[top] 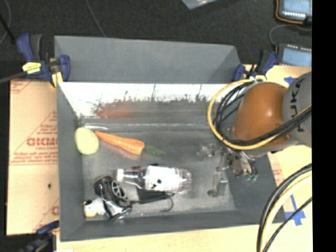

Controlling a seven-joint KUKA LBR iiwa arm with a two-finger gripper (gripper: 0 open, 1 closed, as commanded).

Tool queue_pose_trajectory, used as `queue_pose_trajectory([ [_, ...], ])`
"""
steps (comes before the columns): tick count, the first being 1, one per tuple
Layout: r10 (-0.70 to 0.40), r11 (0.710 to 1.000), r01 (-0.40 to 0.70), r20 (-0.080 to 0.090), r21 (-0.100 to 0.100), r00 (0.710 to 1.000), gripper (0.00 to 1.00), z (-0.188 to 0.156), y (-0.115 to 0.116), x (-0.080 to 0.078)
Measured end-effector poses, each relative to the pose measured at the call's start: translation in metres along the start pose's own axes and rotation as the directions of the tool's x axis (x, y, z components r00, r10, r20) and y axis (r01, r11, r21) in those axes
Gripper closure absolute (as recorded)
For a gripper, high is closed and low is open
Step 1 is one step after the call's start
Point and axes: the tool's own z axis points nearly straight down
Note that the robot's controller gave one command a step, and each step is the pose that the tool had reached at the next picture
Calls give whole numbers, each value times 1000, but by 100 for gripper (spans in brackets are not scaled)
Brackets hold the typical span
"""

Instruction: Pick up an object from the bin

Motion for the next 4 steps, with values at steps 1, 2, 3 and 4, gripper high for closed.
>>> queue_pose_trajectory([
  [1,-271,963,271,-5,-2,963,0,8,33,7],
  [2,-136,991,136,3,0,991,0,4,62,-13],
  [3,-168,986,168,2,0,986,0,64,97,-13],
  [4,-130,992,130,22,0,991,100,82,107,-20],
])
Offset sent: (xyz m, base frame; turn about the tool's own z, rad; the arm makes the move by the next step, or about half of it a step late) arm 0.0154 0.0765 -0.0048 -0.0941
